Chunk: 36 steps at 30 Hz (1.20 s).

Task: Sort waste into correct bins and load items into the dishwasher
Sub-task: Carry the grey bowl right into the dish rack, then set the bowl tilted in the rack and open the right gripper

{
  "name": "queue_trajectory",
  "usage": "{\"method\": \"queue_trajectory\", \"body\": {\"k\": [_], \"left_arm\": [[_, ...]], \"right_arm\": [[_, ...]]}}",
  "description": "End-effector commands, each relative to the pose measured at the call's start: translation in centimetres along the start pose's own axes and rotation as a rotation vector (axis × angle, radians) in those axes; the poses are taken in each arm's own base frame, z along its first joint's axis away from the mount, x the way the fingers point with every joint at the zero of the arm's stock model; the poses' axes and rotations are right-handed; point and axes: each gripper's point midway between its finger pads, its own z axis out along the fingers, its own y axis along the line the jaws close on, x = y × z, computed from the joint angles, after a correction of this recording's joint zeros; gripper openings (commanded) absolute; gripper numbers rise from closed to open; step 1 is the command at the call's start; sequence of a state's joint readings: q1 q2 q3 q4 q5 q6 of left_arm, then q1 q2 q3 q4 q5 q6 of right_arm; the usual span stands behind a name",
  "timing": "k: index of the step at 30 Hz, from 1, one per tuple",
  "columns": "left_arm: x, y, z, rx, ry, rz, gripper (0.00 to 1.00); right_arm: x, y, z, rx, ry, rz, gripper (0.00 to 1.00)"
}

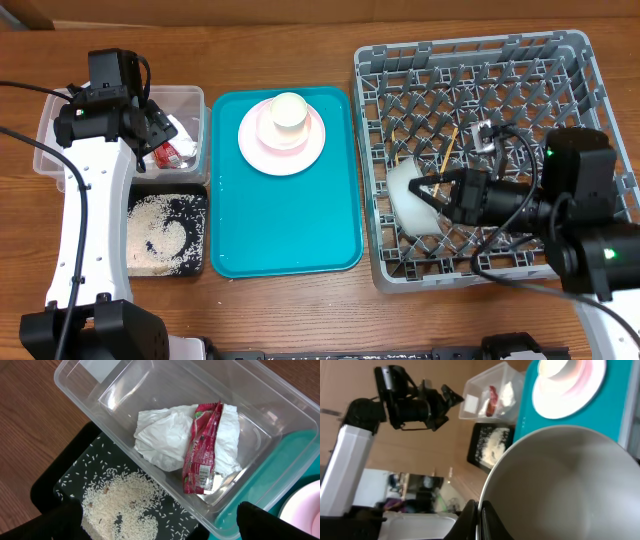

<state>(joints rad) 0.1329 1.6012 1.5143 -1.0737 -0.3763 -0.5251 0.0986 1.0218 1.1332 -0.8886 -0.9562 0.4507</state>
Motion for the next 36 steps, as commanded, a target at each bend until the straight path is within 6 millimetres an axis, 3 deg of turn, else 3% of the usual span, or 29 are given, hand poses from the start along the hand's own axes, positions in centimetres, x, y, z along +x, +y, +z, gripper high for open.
{"method": "queue_trajectory", "body": {"k": [1,9,18,31,36], "left_arm": [[-0.9,0.0,-1.0,0.024,-0.028,-0.032,1.0],[-0.9,0.0,-1.0,0.024,-0.028,-0.032,1.0],[-0.9,0.0,-1.0,0.024,-0.028,-0.032,1.0],[-0.9,0.0,-1.0,0.024,-0.028,-0.032,1.0],[-0.9,0.0,-1.0,0.024,-0.029,-0.031,1.0]], "right_arm": [[0.6,-0.9,1.0,-0.08,0.067,0.049,0.04],[1.3,-6.8,3.5,-0.123,0.164,0.267,0.04],[1.8,-10.6,5.0,-0.178,0.193,0.343,0.04],[0.5,-14.5,3.6,-0.078,0.087,0.342,0.06],[0.8,-17.8,3.5,0.114,0.058,0.365,0.08]]}}
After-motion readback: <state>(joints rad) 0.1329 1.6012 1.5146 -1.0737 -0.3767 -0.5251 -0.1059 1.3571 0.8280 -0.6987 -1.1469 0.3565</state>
